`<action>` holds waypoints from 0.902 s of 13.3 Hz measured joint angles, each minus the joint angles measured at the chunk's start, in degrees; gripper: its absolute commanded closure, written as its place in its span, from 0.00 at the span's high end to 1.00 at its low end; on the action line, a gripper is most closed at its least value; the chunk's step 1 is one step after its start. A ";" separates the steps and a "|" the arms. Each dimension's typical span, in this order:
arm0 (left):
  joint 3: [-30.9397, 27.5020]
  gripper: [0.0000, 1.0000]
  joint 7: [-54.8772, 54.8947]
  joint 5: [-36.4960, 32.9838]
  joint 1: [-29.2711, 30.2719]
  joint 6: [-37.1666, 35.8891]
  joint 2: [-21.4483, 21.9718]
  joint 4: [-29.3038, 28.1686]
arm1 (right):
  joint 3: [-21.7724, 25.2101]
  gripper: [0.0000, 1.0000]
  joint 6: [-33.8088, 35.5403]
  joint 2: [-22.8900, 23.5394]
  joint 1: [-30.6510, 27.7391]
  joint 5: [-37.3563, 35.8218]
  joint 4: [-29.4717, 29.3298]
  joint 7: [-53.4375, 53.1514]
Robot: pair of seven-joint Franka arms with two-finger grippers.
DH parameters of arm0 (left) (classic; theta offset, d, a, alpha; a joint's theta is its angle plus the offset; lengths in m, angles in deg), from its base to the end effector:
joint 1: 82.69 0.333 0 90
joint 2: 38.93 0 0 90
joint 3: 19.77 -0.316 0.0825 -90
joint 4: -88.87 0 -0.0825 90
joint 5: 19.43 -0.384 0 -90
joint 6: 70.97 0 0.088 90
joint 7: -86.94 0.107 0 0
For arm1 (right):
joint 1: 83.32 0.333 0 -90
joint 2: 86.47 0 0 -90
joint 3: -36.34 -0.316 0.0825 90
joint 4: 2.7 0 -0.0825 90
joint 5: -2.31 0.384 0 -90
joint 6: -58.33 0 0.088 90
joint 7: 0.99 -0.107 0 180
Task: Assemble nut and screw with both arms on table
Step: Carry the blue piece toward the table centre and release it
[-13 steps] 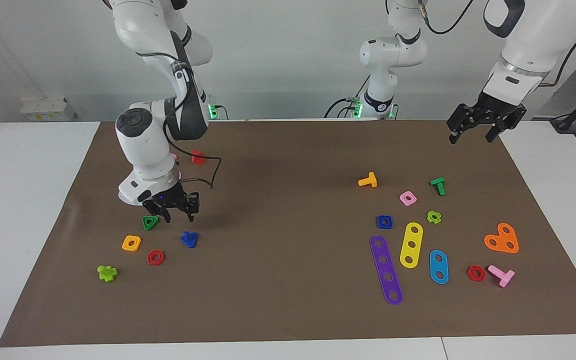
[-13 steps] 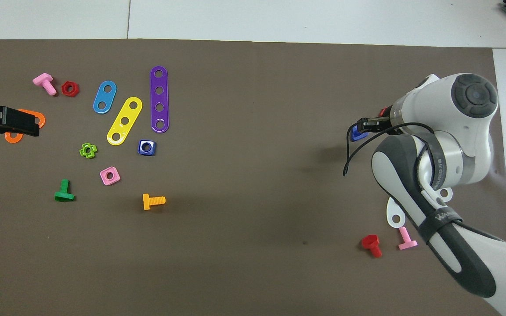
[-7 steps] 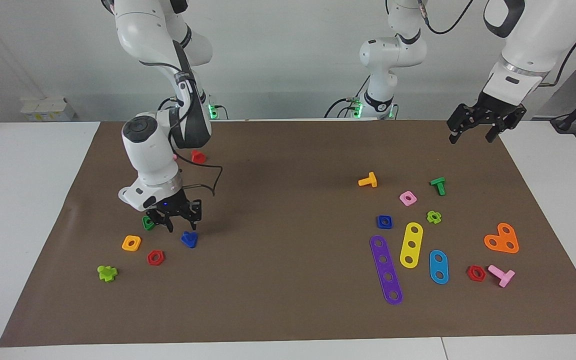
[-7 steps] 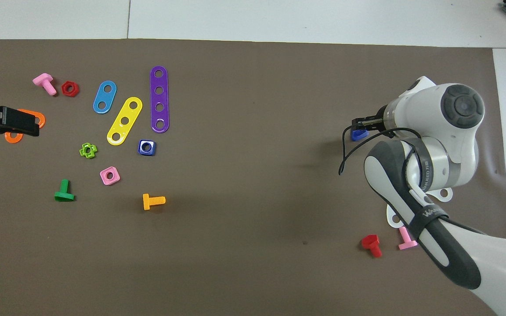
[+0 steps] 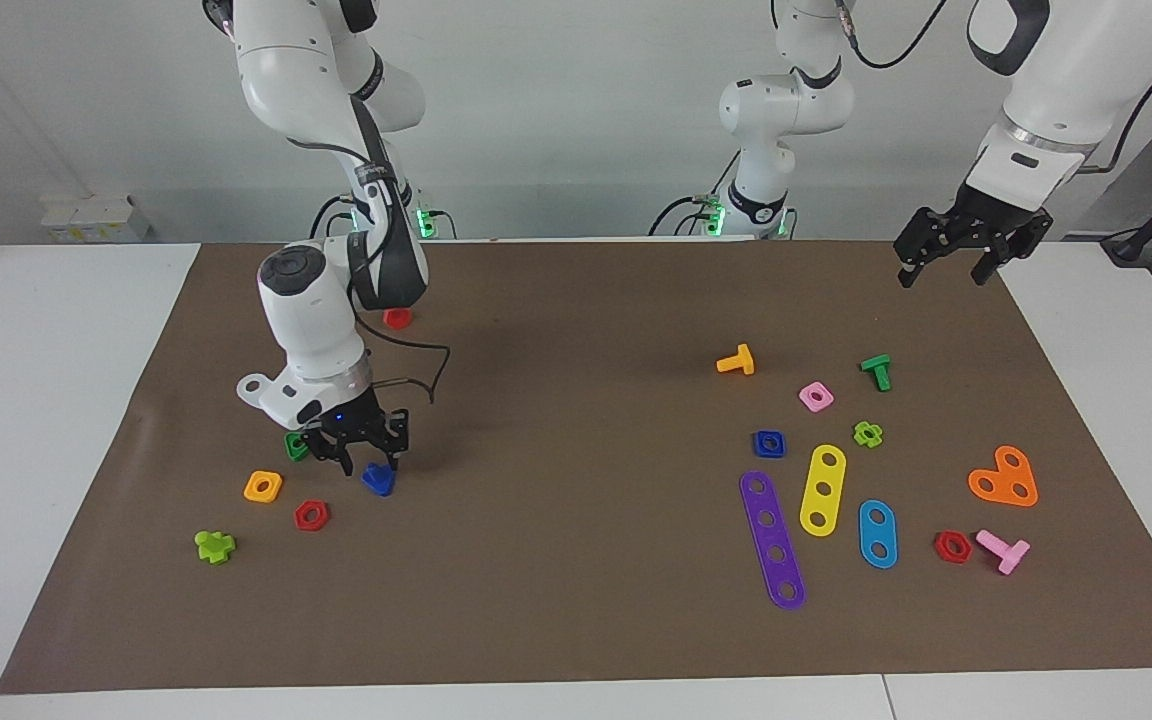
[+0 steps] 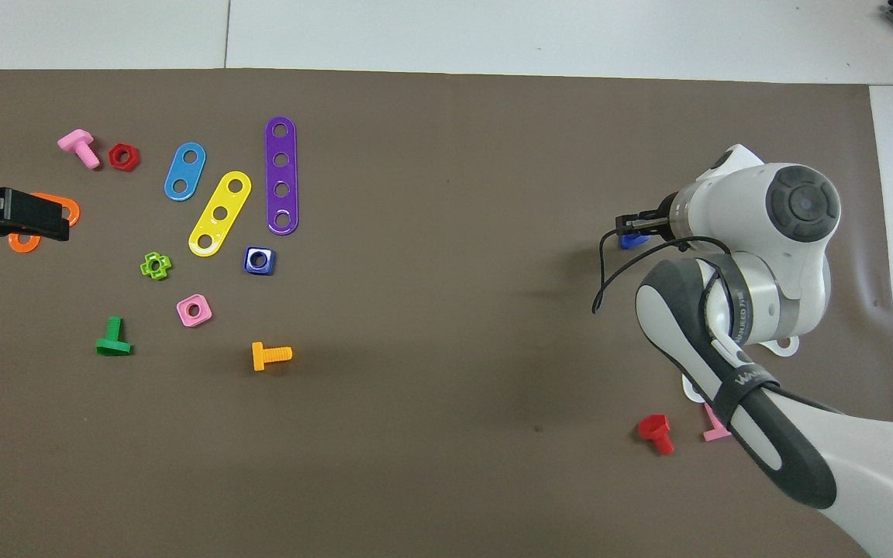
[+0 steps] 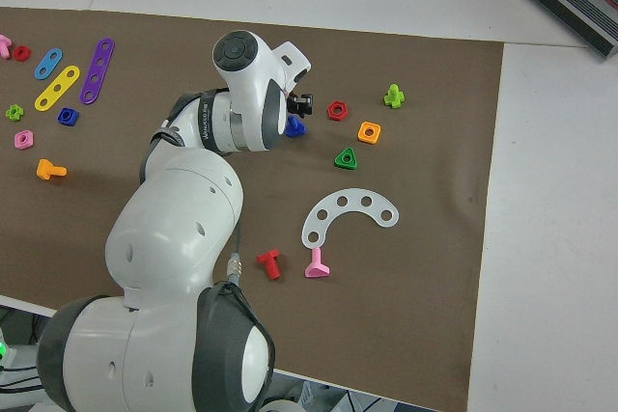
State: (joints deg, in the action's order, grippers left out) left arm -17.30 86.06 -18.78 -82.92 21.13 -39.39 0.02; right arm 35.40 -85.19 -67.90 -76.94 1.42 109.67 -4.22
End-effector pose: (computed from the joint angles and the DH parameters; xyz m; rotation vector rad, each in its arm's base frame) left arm 0.5604 -0.0275 0.6329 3.1271 -0.0494 0.0756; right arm 0.6271 0.0801 0.3317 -3.1055 -0.1265 -0.3420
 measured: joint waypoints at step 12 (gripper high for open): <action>0.00 1.00 -0.01 0.00 0.00 0.00 0.00 0.00 | 0.07 0.00 -2.49 1.41 -0.18 -0.02 0.04 0.05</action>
State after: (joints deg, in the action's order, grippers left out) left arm -17.30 86.06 -18.79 -82.92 21.13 -39.39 0.02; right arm 35.47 -87.68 -66.49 -77.12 1.41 109.71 -4.18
